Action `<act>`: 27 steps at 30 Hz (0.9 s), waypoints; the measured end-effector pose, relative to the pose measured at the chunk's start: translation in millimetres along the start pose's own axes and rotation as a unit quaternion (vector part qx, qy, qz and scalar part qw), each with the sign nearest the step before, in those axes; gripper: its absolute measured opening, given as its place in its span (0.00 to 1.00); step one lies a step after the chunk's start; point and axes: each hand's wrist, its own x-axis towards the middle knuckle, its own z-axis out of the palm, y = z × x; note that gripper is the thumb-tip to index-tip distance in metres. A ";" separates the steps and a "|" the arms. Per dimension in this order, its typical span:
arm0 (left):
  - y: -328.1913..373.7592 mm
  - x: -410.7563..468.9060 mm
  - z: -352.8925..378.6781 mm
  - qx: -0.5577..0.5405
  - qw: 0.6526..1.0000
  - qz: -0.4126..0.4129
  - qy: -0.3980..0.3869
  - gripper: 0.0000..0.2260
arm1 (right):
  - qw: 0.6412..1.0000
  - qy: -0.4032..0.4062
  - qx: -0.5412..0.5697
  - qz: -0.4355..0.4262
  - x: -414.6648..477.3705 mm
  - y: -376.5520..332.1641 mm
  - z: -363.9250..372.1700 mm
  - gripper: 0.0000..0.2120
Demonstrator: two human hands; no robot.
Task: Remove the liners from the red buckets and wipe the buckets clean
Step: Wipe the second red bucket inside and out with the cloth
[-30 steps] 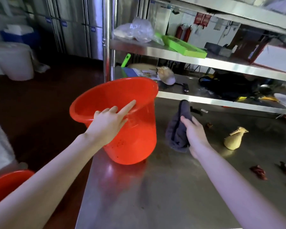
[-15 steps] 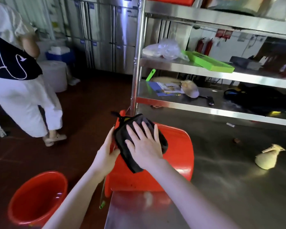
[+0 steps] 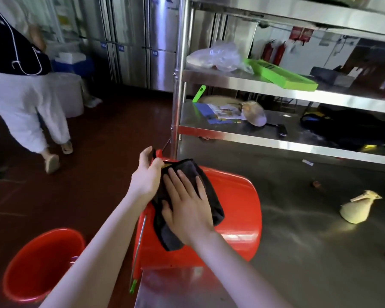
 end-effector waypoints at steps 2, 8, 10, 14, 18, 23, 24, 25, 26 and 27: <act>-6.2 -3.0 9.4 0.094 0.995 0.030 0.032 0.20 | 1.000 -0.003 0.005 0.011 -7.1 17.5 -4.8 0.28; -23.6 -22.6 6.5 0.086 0.990 0.107 0.029 0.19 | 0.955 -0.062 -0.012 0.289 -14.2 123.7 -27.0 0.25; -29.8 -31.9 5.4 0.084 0.988 0.123 0.030 0.19 | 0.930 -0.115 0.031 0.347 -8.2 144.9 -34.0 0.25; -36.4 -35.6 5.6 0.096 0.987 0.126 0.041 0.19 | 0.953 -0.096 -0.014 0.288 15.5 106.8 -24.0 0.25; -37.4 -32.1 5.5 0.128 0.982 0.122 0.068 0.18 | 0.995 -0.032 -0.008 0.098 31.5 19.8 -10.4 0.29; -44.6 -42.4 3.6 0.115 0.978 0.159 0.069 0.17 | 0.997 -0.028 -0.006 0.066 7.5 31.0 -14.3 0.29; -46.6 -44.9 3.9 0.115 0.976 0.170 0.078 0.17 | 0.995 -0.024 -0.020 0.094 -0.9 47.5 -15.6 0.28; -48.7 -48.5 4.3 0.113 0.974 0.178 0.086 0.18 | 0.990 -0.027 -0.034 0.134 -9.3 65.8 -17.3 0.27; -51.3 -53.9 4.7 0.108 0.972 0.187 0.088 0.18 | 0.982 -0.031 -0.040 0.180 -17.4 84.6 -19.4 0.25; -54.7 -61.5 4.9 0.105 0.971 0.196 0.087 0.19 | 0.973 -0.037 -0.035 0.227 -25.3 103.2 -22.2 0.25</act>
